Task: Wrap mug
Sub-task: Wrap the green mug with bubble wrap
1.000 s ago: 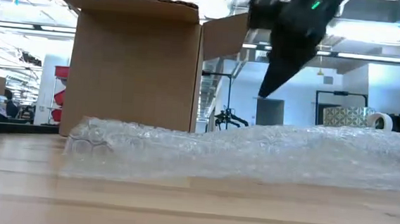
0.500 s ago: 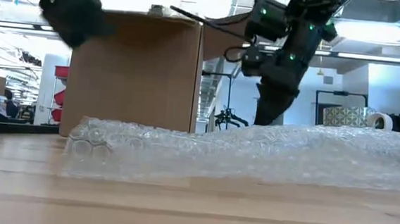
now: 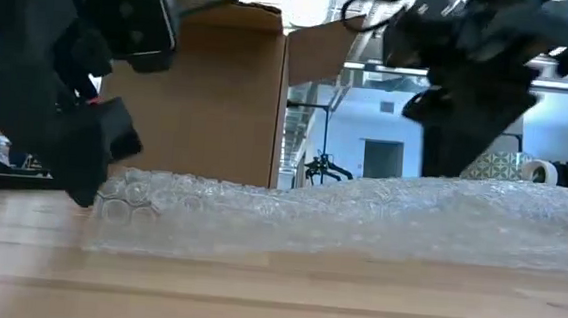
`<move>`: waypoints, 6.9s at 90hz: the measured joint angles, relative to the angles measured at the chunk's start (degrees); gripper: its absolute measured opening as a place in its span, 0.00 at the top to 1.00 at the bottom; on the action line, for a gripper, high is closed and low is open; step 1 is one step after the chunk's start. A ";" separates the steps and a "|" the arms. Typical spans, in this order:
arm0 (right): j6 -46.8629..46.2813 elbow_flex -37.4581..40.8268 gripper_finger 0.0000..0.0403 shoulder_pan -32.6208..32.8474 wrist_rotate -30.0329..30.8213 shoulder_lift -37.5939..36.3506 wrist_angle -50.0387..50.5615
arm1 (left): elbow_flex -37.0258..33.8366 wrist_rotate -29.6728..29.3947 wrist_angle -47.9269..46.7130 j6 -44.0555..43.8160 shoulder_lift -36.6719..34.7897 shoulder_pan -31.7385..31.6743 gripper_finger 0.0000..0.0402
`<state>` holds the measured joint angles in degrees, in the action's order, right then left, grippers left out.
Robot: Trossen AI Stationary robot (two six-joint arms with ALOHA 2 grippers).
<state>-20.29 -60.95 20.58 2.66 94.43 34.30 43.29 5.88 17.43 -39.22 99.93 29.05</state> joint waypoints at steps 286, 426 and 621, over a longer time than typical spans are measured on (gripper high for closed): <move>-24.25 3.73 0.78 -3.14 21.80 -23.61 6.31 | -0.51 -52.88 -27.61 4.14 -26.74 5.60 0.99; -19.59 6.80 0.72 -6.82 22.69 -18.23 -10.93 | 15.09 -31.68 10.28 47.19 2.80 -7.08 0.45; -23.00 25.37 0.63 4.74 33.00 3.61 -56.30 | 21.92 -53.17 -20.02 34.19 3.64 -9.50 0.54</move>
<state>-43.29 -35.58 25.32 35.66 98.04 -22.00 65.21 -47.29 -2.59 -5.03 103.57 19.55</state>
